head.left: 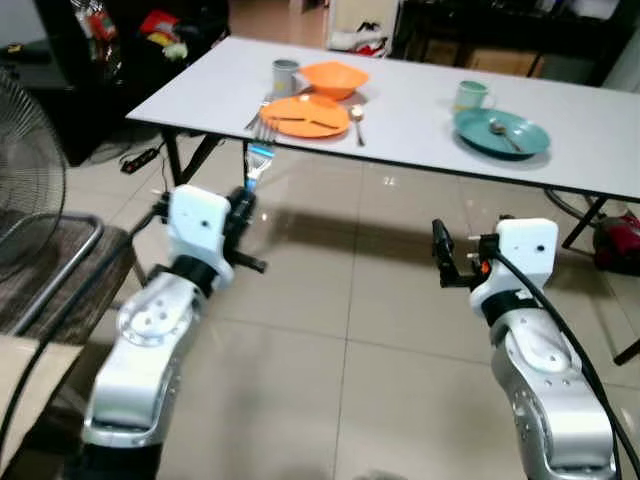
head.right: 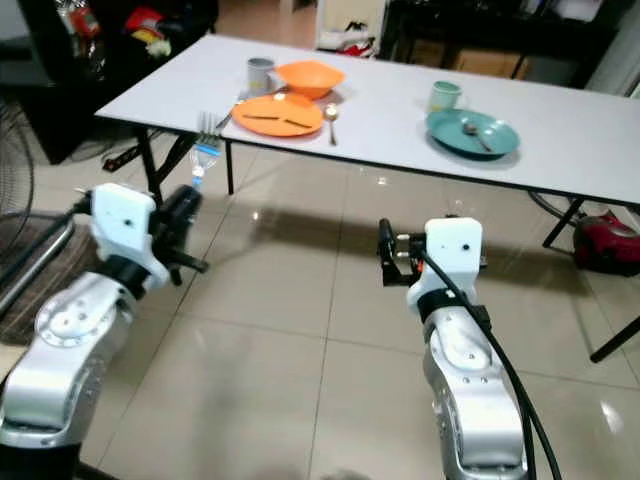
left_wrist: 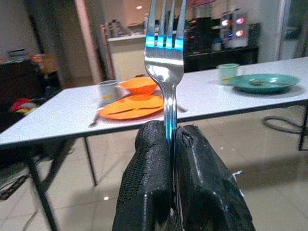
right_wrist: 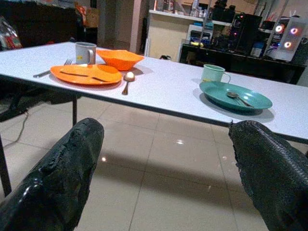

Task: Setting the table

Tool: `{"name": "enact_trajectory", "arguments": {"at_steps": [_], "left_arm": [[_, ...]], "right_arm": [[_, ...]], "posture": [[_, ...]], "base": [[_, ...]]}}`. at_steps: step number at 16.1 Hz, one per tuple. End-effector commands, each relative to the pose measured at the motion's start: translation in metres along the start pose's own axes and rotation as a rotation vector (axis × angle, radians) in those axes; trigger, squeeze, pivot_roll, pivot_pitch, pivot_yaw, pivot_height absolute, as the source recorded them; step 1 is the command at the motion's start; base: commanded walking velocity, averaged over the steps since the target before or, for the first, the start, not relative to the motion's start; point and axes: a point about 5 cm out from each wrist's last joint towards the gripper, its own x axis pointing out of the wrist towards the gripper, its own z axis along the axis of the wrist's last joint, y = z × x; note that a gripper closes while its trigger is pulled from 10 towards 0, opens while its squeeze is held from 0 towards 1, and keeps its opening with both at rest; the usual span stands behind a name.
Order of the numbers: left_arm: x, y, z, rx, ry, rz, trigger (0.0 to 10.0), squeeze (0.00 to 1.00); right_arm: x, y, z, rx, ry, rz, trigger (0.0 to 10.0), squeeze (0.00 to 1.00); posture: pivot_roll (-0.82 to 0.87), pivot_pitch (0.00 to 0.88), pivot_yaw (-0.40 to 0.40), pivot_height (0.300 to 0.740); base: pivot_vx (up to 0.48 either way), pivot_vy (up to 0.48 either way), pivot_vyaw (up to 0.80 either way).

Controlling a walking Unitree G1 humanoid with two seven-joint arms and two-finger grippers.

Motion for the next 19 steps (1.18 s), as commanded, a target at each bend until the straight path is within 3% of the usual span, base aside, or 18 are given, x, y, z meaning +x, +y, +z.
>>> {"name": "enact_trajectory", "arguments": {"at_steps": [1, 5, 16, 19], "left_arm": [[0.0011, -0.0058, 0.0005, -0.003, -0.004, -0.028, 10.0, 0.00], [0.0018, -0.0106, -0.0016, -0.005, 0.004, -0.060, 10.0, 0.00], [0.0058, -0.0148, -0.0060, 0.007, 0.031, -0.108, 10.0, 0.00], [0.0049, -0.0138, -0.0078, 0.003, 0.037, -0.090, 10.0, 0.00]], "right_arm": [[-0.0015, -0.0051, 0.0021, -0.001, -0.004, -0.012, 10.0, 0.00], [-0.0019, -0.0059, 0.0022, 0.007, -0.002, -0.013, 10.0, 0.00], [-0.0015, -0.0054, 0.0027, 0.021, -0.006, -0.019, 10.0, 0.00], [-0.0011, -0.0061, 0.0030, 0.013, -0.009, -0.012, 10.0, 0.00]], "posture": [[0.10, 0.000, -0.032, 0.740], [0.10, 0.000, -0.037, 0.740], [0.09, 0.000, -0.027, 0.740], [0.10, 0.000, -0.033, 0.740]], "base": [[0.352, 0.000, 0.00], [0.374, 0.000, 0.00], [0.401, 0.000, -0.79], [0.404, 0.000, 0.00]]}}
